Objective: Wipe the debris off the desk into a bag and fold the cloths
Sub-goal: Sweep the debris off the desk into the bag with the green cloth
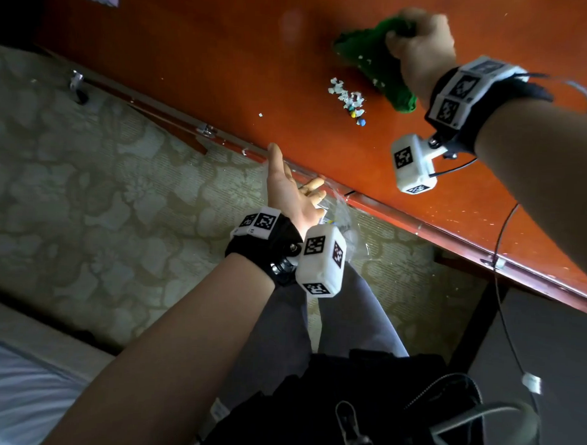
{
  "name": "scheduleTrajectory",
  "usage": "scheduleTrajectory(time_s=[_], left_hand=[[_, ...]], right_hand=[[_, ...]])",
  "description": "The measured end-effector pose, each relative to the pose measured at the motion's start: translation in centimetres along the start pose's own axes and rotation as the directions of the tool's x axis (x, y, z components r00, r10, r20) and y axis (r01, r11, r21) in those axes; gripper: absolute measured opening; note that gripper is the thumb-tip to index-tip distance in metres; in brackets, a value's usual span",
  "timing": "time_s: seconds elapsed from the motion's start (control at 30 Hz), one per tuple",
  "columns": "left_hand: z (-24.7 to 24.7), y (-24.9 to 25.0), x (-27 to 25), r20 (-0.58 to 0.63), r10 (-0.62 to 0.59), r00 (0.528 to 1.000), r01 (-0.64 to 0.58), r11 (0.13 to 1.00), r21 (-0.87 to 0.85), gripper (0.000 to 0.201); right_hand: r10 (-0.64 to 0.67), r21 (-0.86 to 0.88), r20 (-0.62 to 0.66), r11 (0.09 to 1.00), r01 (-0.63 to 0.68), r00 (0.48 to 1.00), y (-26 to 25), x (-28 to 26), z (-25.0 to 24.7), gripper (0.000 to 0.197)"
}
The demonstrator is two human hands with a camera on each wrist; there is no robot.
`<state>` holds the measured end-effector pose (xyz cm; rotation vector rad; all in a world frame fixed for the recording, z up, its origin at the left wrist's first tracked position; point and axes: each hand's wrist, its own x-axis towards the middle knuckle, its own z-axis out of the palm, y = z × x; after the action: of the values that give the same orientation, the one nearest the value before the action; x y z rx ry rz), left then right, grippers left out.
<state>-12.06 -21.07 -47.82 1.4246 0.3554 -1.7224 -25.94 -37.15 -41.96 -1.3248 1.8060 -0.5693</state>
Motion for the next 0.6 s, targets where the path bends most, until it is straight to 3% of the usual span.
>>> scheduleTrajectory(time_s=[0.17,0.3,0.43,0.6], left_hand=[[0.7,0.2,-0.3,-0.010,0.020,1.000,-0.020,0.998,-0.057,0.081],[0.6,0.4,-0.7,0.005,0.024,1.000,-0.024,0.998,-0.061,0.085],[0.5,0.3,-0.8,0.062,0.042,0.997,-0.037,0.996,-0.076,0.085],[0.6,0.5,-0.6,0.053,0.033,0.998,-0.029,0.997,-0.075,0.083]], right_hand=[[-0.046,-0.059,-0.016,0.997,0.045,0.999,-0.5,0.0,-1.0,0.033],[-0.017,-0.075,0.100,0.997,0.024,0.995,0.3,-0.5,0.6,0.033],[-0.013,-0.059,0.137,0.998,0.021,0.991,0.6,-1.6,2.2,0.029],[-0.069,-0.122,0.210,0.988,0.096,0.975,0.8,-3.0,3.2,0.026]])
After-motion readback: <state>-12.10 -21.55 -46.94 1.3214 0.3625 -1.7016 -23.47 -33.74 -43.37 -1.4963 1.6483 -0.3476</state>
